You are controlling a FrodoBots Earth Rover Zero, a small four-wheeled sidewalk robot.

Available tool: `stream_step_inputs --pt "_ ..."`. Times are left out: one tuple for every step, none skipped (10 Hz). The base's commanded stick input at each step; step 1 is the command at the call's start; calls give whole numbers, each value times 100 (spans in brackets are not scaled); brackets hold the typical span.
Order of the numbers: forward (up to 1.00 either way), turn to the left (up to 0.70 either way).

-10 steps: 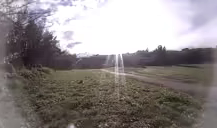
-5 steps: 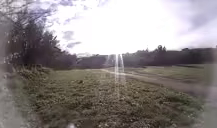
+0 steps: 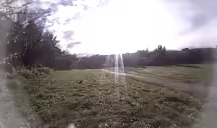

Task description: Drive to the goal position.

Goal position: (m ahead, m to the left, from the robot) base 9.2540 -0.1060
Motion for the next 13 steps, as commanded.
stream_step_inputs --pt "5 0" --pt "5 0" --pt "4 0" --pt "5 0" --pt "5 0" --pt "5 0" --pt "5 0" --pt "4 0" --pt "5 0" --pt "5 0" --pt "5 0" --pt "5 0" --pt "4 0"
